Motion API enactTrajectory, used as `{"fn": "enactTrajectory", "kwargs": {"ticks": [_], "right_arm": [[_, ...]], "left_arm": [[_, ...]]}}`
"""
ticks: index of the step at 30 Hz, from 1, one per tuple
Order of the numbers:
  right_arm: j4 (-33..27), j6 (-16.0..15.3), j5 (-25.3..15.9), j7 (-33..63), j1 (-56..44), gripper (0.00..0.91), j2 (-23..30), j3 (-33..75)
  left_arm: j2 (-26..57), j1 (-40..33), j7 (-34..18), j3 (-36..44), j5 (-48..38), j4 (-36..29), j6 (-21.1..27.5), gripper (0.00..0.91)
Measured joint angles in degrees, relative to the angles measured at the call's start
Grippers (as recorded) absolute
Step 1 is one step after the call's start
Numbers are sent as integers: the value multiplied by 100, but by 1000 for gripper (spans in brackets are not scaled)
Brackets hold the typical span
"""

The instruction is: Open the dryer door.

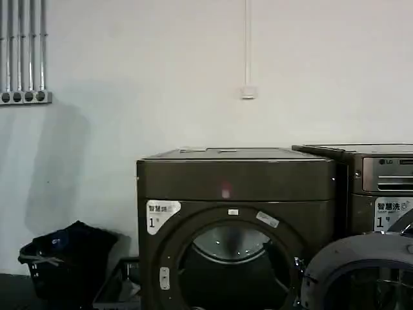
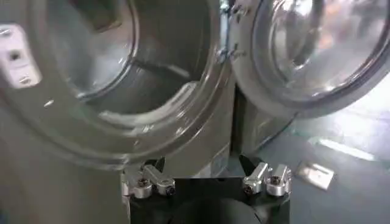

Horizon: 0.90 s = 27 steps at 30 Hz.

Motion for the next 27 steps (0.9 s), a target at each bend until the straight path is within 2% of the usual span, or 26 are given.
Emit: {"fn": "enactTrajectory", "kwargs": {"ticks": [9,14,16,27], "right_arm": [[115,-7,-145,-49,178,907,-119,-222],[158,-16,-195,-57,275,907,-152,-362],[127,-16,-216,-67,315,907,-187,-403],[-80,-4,-336,-84,489,907,-404,-599]], "left_arm": [[464,872,-504,-1006,-450,-467,540,907],[678,1341,-1124,-1611,-1268,-669,1129,907],[771,1420,-1368,-1790,-1680,-735,1128,907],[1555,1634,-3986,-2181,-4757,-846,1127,907]]}}
